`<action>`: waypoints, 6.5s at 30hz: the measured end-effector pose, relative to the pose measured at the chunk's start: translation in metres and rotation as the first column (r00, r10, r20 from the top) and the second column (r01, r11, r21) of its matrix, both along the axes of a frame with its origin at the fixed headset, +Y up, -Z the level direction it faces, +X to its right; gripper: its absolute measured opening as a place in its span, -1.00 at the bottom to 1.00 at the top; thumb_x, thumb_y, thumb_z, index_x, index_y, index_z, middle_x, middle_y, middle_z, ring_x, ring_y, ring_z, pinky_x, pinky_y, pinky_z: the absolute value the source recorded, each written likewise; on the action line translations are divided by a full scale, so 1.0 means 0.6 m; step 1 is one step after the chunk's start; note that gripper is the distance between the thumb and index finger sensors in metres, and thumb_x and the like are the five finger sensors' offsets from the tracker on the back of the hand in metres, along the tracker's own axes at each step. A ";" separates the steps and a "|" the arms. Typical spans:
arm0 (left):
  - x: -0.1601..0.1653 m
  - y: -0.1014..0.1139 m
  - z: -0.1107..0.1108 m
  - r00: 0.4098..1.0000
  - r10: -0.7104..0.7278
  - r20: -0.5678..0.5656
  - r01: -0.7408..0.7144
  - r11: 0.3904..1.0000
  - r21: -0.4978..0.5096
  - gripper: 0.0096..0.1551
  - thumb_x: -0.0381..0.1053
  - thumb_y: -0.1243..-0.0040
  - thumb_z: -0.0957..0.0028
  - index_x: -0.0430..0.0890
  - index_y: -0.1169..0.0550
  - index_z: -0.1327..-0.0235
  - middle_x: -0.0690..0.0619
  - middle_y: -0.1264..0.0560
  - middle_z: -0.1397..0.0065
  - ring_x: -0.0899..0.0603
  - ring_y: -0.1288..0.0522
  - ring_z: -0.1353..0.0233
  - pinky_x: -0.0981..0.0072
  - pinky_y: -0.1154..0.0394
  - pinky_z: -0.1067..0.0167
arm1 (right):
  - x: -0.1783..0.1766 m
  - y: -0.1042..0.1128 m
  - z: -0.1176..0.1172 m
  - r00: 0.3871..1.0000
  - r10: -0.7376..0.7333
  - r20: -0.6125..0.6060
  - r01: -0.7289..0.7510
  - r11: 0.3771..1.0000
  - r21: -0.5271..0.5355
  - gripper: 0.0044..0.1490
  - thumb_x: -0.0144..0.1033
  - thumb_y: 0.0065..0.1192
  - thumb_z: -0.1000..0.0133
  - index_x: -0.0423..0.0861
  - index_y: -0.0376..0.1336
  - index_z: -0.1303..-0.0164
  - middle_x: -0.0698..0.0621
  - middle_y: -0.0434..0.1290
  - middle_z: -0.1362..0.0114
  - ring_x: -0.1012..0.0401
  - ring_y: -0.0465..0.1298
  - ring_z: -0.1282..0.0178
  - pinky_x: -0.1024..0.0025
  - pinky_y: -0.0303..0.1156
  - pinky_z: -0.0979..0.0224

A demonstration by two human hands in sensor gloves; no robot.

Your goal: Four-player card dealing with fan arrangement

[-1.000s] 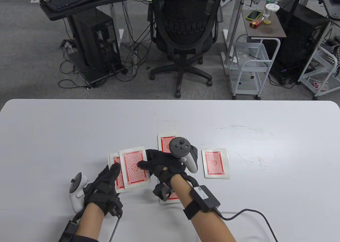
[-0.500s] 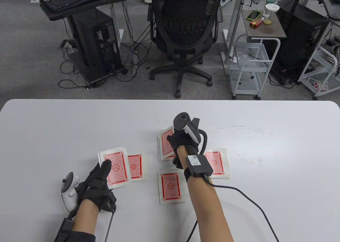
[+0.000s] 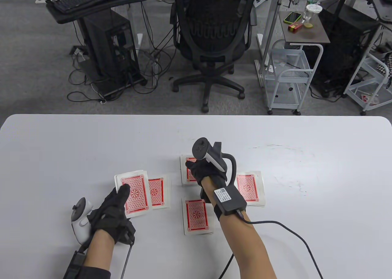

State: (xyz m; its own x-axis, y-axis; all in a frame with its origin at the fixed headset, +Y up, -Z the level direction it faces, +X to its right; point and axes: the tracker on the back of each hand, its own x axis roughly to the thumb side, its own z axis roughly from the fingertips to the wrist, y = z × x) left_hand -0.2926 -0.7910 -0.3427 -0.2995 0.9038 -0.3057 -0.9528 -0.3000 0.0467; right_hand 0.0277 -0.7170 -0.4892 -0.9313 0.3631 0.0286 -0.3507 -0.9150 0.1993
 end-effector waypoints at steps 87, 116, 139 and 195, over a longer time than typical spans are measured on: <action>0.104 0.015 0.032 0.987 0.013 0.158 -0.018 0.999 0.032 -0.50 0.19 -0.25 -0.08 0.15 -0.49 -0.29 0.17 -0.60 -0.31 -0.14 -0.69 -0.24 0.01 -0.65 -0.12 | -0.014 -0.042 0.204 0.684 -0.729 -0.030 0.726 0.684 -0.066 -0.32 -0.21 0.52 -0.01 -0.16 0.32 -0.29 0.01 0.55 -0.09 0.15 0.74 0.10 -0.14 0.45 -0.23; 0.049 0.001 0.022 0.997 -0.032 0.077 0.034 0.999 -0.028 -0.50 0.20 -0.22 -0.10 0.15 -0.48 -0.31 0.17 -0.60 -0.32 -0.13 -0.69 -0.25 0.03 -0.65 -0.14 | 0.040 -0.070 0.186 0.960 0.281 -0.008 -0.281 0.959 -0.040 -0.04 0.00 0.37 -0.15 -0.28 0.04 -0.54 0.05 0.45 -0.15 0.29 0.65 0.26 -0.02 0.45 -0.20; 0.097 0.023 0.035 0.980 0.042 0.193 -0.047 0.999 0.020 -0.50 0.20 -0.24 -0.08 0.14 -0.50 -0.29 0.17 -0.61 -0.30 -0.13 -0.70 -0.23 0.04 -0.66 -0.11 | -0.011 -0.026 0.214 0.695 -0.709 -0.119 0.708 0.704 -0.058 -0.30 -0.21 0.51 -0.02 -0.21 0.30 -0.31 0.03 0.57 -0.07 0.16 0.76 0.12 -0.09 0.47 -0.22; 0.014 0.019 0.023 0.998 0.051 -0.025 -0.050 0.998 0.032 -0.51 0.20 -0.26 -0.09 0.16 -0.50 -0.27 0.19 -0.62 -0.29 -0.10 -0.71 -0.21 0.07 -0.68 -0.09 | -0.128 0.001 0.140 0.763 -0.596 -0.251 0.609 0.793 -0.032 -0.30 -0.15 0.54 0.01 -0.18 0.32 -0.26 0.03 0.55 -0.07 0.19 0.75 0.17 -0.12 0.47 -0.20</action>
